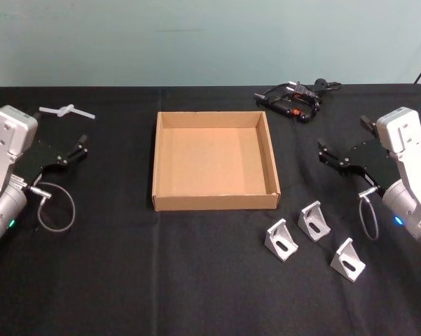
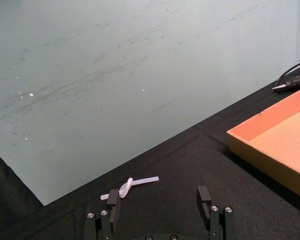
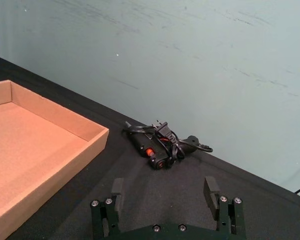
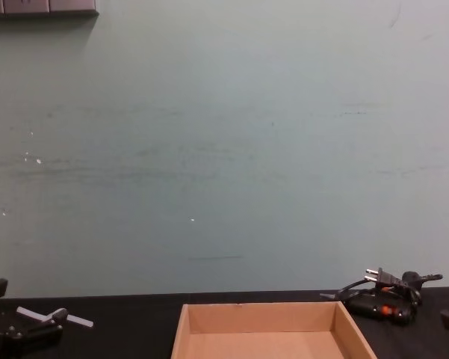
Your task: Use one hand to pick up the angle iron from the table and place it into the box.
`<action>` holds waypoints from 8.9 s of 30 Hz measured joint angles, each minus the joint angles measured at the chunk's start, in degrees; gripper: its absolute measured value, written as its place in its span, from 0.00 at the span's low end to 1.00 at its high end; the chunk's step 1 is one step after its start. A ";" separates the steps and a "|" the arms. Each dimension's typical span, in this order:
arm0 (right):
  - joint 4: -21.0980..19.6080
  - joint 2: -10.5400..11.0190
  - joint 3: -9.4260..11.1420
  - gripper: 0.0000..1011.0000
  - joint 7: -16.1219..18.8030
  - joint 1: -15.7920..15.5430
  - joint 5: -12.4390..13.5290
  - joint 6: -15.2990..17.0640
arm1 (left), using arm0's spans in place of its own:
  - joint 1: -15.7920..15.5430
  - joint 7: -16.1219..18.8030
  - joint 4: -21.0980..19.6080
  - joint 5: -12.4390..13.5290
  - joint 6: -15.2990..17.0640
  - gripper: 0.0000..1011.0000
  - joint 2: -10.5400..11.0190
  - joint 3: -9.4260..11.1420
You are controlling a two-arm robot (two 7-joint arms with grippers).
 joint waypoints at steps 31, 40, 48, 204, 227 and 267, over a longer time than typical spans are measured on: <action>-27.61 10.81 12.45 0.99 6.19 -18.20 8.76 19.02 | 0.00 0.00 0.00 0.00 0.00 0.99 0.00 0.00; -34.77 14.66 17.65 0.99 7.76 -26.31 11.25 24.25 | 0.00 0.00 0.00 0.00 0.00 0.99 0.00 0.00; -36.93 15.89 19.23 0.99 9.84 -29.50 12.36 28.63 | 0.00 0.00 0.00 0.00 0.00 0.99 0.00 0.00; 11.95 -20.43 -0.63 0.45 23.03 21.28 -4.97 30.03 | 0.00 0.00 0.00 0.00 0.00 0.99 0.00 0.00; 12.38 -20.65 -0.54 0.86 23.30 21.53 -5.10 30.16 | 0.00 0.00 0.00 0.00 0.00 0.99 0.00 0.00; -22.70 -3.18 12.30 0.99 22.81 -6.08 2.64 35.44 | 0.00 0.00 0.00 0.00 0.00 0.99 0.00 0.00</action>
